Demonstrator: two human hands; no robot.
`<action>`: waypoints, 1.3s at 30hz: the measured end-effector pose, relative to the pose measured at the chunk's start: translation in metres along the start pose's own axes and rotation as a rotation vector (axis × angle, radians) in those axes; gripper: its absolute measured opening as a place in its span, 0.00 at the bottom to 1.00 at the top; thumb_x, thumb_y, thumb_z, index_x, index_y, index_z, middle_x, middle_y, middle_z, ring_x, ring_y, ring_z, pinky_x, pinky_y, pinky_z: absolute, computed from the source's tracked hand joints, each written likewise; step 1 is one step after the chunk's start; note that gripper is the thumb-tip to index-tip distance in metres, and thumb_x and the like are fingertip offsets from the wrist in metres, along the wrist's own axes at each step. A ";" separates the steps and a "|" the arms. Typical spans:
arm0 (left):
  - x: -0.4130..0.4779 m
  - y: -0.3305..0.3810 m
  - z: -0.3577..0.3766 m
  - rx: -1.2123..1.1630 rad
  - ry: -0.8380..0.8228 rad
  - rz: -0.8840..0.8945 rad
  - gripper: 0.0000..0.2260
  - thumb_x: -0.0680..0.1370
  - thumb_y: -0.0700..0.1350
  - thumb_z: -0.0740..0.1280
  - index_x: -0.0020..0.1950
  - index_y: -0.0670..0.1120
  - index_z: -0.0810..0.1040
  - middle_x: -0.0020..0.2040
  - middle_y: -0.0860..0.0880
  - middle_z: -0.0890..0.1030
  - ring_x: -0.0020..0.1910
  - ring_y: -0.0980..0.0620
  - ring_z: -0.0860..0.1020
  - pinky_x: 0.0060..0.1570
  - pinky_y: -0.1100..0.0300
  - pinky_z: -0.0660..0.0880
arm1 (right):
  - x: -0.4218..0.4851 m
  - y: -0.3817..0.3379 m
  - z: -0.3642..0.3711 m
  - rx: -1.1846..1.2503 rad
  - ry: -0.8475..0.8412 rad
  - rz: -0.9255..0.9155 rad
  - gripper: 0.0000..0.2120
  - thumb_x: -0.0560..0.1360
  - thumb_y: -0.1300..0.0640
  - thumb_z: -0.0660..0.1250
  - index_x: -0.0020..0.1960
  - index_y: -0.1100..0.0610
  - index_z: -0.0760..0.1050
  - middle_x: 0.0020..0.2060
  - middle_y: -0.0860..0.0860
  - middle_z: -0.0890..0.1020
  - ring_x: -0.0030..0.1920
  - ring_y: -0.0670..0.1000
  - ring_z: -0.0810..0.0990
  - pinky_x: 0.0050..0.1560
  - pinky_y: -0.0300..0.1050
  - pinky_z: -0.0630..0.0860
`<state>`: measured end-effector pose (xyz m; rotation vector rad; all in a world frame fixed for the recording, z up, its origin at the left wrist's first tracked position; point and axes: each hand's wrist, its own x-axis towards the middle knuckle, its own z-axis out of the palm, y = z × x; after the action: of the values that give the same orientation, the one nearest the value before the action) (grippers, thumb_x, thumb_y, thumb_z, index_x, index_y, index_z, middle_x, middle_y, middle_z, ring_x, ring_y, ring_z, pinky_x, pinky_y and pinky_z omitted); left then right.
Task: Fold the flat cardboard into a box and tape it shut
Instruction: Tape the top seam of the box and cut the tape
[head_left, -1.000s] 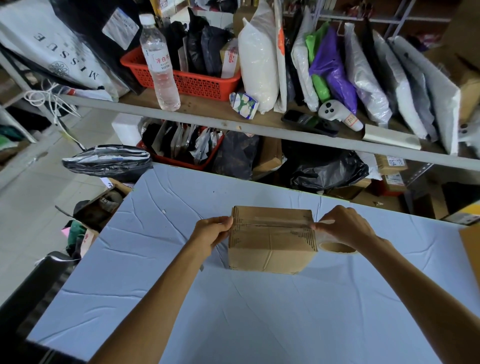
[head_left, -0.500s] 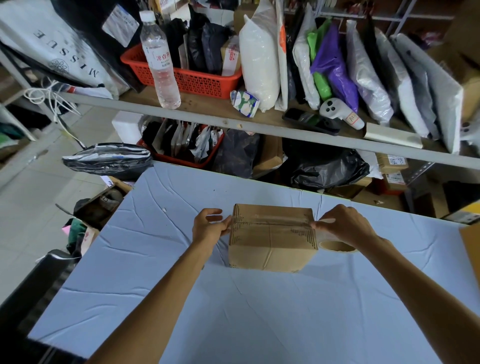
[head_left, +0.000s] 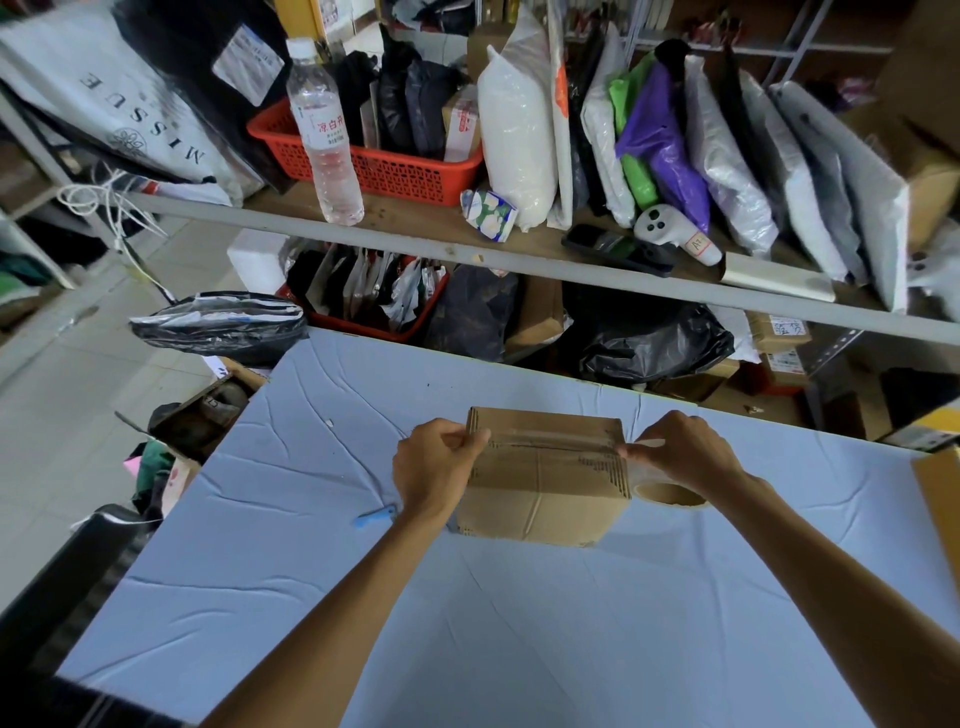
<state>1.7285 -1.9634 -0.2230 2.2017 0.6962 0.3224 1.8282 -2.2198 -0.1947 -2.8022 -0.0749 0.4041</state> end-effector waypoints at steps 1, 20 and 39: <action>-0.002 0.003 0.001 0.049 -0.014 0.021 0.16 0.70 0.61 0.71 0.39 0.49 0.81 0.35 0.56 0.81 0.35 0.56 0.77 0.31 0.65 0.64 | 0.000 0.000 0.000 0.006 -0.001 0.004 0.17 0.71 0.41 0.70 0.49 0.53 0.85 0.46 0.53 0.85 0.37 0.52 0.78 0.28 0.40 0.66; 0.003 0.006 0.008 0.205 -0.228 0.656 0.24 0.73 0.26 0.60 0.64 0.45 0.76 0.67 0.45 0.71 0.64 0.47 0.69 0.59 0.58 0.73 | -0.022 -0.014 0.017 0.096 0.059 0.043 0.20 0.71 0.39 0.69 0.41 0.56 0.84 0.37 0.52 0.82 0.34 0.53 0.80 0.31 0.45 0.74; 0.010 0.042 0.036 -0.050 -0.640 0.577 0.08 0.76 0.34 0.67 0.51 0.44 0.81 0.51 0.51 0.76 0.52 0.56 0.76 0.56 0.64 0.74 | -0.019 -0.002 0.005 0.117 -0.062 -0.132 0.13 0.72 0.56 0.68 0.56 0.54 0.81 0.54 0.55 0.81 0.45 0.52 0.78 0.36 0.37 0.76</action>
<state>1.7680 -2.0024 -0.2149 2.2341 -0.2958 -0.0919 1.8090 -2.2186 -0.1936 -2.6511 -0.2412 0.4482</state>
